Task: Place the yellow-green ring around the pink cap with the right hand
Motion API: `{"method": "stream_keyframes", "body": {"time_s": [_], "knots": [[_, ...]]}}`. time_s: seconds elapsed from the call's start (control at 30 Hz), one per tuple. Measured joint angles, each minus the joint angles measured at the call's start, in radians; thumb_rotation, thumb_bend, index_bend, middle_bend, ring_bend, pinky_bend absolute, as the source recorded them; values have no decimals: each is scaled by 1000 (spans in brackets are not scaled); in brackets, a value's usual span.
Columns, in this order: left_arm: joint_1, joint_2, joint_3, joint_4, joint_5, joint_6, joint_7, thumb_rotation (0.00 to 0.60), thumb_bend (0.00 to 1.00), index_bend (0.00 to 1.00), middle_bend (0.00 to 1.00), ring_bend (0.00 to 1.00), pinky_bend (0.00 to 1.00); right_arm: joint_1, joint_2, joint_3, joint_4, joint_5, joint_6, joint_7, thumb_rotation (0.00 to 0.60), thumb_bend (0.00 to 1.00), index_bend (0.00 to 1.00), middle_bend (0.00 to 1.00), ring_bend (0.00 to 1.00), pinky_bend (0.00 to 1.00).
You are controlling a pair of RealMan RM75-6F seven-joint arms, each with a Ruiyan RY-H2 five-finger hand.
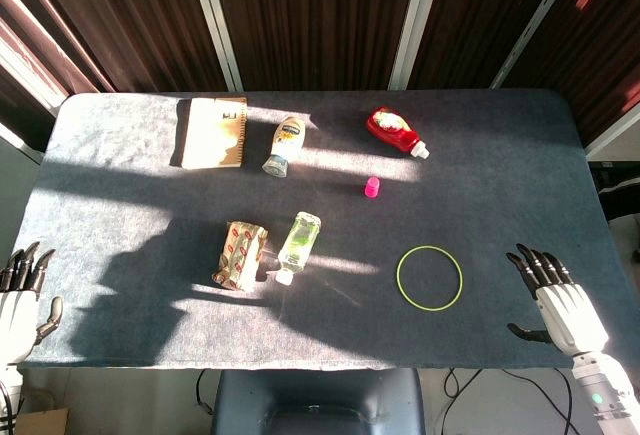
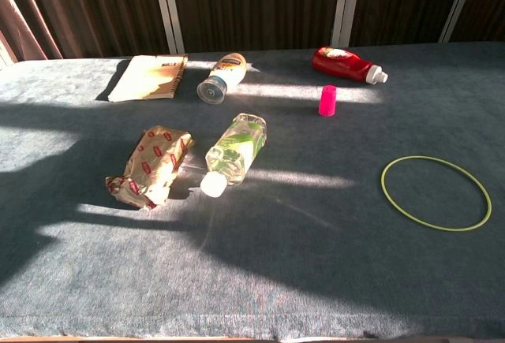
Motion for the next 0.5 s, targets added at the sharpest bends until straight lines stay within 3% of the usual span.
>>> {"method": "stream_keyframes", "body": {"time_s": [0.23, 0.33, 0.4, 0.47, 0.5], "knots": [[-1, 18, 18, -25, 17, -9, -1, 600, 460, 142, 45, 4, 187, 9, 5, -5, -6, 7, -28, 7, 600, 64, 1, 0, 0, 151], [-2, 18, 19, -25, 19, -11, -5, 600, 460, 152, 48, 4, 187, 14, -5, -4, 8, 0, -29, 18, 600, 64, 41, 76, 66, 246], [-4, 19, 20, -25, 20, -17, -12, 600, 462, 162, 56, 4, 187, 14, -21, -2, 27, -9, -17, 19, 600, 64, 121, 260, 279, 421], [-6, 22, 22, -28, 20, -23, -17, 600, 463, 176, 68, 4, 187, 15, -40, -2, 51, -23, -6, 17, 600, 64, 196, 427, 561, 674], [-7, 24, 22, -30, 21, -25, -21, 600, 462, 181, 71, 4, 186, 17, -46, -3, 59, -31, -5, 17, 600, 64, 213, 460, 619, 736]]}}
